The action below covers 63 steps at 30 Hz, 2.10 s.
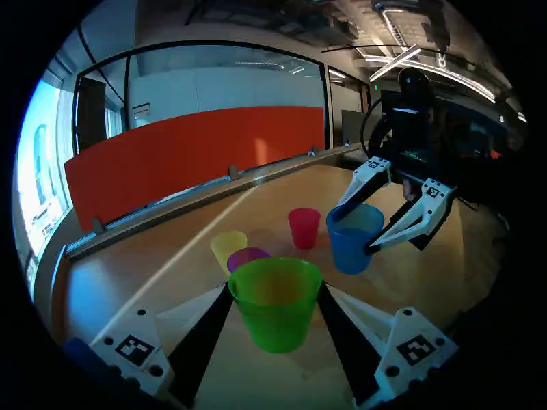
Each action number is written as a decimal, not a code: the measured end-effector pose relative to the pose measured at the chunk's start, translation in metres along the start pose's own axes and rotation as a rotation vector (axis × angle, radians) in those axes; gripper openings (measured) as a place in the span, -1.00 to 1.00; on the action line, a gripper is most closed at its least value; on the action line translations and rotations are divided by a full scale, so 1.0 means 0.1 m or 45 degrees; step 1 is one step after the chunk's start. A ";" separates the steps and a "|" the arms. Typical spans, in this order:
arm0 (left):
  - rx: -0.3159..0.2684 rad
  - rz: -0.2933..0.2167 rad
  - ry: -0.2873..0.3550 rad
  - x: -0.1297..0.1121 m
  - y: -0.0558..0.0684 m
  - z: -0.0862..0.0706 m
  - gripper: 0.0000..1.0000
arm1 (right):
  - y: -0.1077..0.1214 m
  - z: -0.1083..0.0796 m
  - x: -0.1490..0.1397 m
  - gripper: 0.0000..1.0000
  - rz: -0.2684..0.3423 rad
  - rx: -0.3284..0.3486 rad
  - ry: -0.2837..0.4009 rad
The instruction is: Pour water
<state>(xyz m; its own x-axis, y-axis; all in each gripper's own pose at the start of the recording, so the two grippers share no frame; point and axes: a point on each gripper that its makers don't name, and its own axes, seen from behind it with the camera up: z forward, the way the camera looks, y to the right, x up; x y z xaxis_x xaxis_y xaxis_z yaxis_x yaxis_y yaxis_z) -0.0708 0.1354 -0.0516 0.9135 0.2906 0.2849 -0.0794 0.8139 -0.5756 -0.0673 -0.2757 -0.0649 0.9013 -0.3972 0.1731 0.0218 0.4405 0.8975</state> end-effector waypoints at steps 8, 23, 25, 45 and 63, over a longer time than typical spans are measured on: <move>0.021 0.016 -0.070 -0.21 -0.04 0.02 0.75 | -0.01 0.05 -0.11 0.82 0.000 0.016 -0.038; 0.001 0.076 -0.245 -0.59 -0.07 0.09 0.75 | -0.01 0.19 -0.36 0.83 0.005 0.050 -0.124; -0.004 0.087 -0.265 -0.64 -0.07 0.10 0.75 | -0.01 0.21 -0.40 0.83 0.006 0.055 -0.138; -0.054 0.142 -0.413 -0.94 -0.07 0.22 0.76 | 0.05 0.34 -0.66 0.84 -0.002 0.067 -0.240; -0.063 0.151 -0.433 -1.00 -0.07 0.25 0.76 | 0.07 0.39 -0.80 0.85 -0.013 0.058 -0.282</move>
<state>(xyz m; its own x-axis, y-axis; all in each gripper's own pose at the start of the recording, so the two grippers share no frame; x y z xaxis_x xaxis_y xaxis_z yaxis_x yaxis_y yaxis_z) -0.1716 0.1128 -0.0571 0.7133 0.5390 0.4480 -0.1498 0.7416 -0.6539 -0.1562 -0.2717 -0.0565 0.7839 -0.5709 0.2442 0.0063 0.4006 0.9162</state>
